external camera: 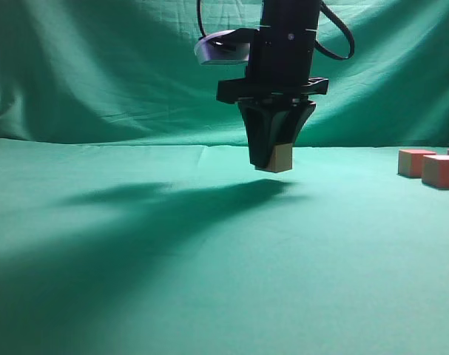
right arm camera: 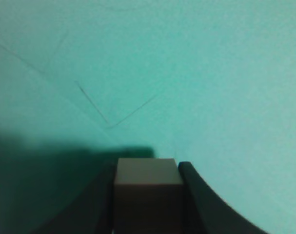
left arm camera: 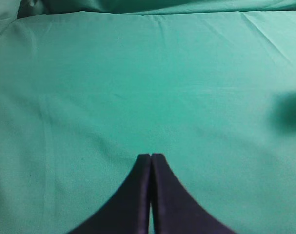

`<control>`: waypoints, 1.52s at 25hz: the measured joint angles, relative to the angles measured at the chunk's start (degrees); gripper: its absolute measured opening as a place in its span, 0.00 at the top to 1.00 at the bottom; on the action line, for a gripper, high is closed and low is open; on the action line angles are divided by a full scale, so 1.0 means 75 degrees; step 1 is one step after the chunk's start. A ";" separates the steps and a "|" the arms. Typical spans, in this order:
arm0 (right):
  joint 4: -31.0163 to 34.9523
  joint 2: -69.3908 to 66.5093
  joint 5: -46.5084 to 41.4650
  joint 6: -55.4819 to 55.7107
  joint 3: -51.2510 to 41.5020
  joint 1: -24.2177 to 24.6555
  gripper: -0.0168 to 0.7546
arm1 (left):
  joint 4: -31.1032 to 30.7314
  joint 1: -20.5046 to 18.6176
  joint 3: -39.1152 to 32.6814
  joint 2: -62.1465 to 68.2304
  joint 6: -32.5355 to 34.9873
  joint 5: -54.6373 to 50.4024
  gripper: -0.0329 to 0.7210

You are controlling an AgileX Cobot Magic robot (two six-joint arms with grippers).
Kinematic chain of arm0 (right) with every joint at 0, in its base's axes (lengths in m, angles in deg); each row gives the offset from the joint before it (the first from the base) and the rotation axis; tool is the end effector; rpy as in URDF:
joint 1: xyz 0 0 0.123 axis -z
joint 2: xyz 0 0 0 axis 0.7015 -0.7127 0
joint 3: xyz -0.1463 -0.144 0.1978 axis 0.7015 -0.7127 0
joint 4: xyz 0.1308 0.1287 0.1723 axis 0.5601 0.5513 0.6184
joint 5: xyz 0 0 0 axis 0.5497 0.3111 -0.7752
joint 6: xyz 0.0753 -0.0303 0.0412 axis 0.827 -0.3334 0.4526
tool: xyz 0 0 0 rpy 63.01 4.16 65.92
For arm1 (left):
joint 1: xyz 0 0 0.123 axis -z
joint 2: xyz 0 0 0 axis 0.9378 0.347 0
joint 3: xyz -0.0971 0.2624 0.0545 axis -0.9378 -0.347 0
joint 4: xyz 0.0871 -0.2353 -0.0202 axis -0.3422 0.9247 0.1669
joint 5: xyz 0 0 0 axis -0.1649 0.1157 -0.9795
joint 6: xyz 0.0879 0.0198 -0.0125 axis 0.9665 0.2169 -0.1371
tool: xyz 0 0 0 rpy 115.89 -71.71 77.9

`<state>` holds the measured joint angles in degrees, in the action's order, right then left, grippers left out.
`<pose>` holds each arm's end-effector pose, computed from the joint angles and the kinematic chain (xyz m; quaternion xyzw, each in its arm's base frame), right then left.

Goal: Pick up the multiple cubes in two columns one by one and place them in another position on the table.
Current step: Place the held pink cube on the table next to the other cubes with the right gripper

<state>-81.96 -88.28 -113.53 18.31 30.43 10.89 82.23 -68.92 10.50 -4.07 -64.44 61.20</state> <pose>0.3800 0.2507 0.1817 -0.4219 0.8997 0.0064 0.1120 0.0528 -0.0001 0.1774 0.0139 0.7934 0.0070 0.6085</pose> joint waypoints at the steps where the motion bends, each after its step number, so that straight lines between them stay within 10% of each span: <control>1: 0.0000 -0.0043 0.0018 0.0014 0.0007 0.0000 0.64 | 0.0000 0.0000 0.0000 0.0000 0.0000 0.0000 0.96; 26: -0.0267 -0.0232 -0.0011 0.0369 0.0018 0.0000 0.64 | 0.0000 0.0000 0.0000 0.0000 0.0000 0.0000 0.96; 33: -0.0223 -0.0296 -0.0212 0.0425 0.0075 0.0000 0.15 | 0.0000 0.0000 0.0000 0.0000 0.0000 0.0000 0.96; 38: -0.0160 -0.0391 -0.1038 0.0423 0.0685 0.0000 0.15 | 0.0000 0.0000 0.0000 0.0000 0.0000 0.0000 0.96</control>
<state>-83.15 -91.21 -121.31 21.49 35.57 10.89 82.23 -68.92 10.50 -4.07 -64.44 61.20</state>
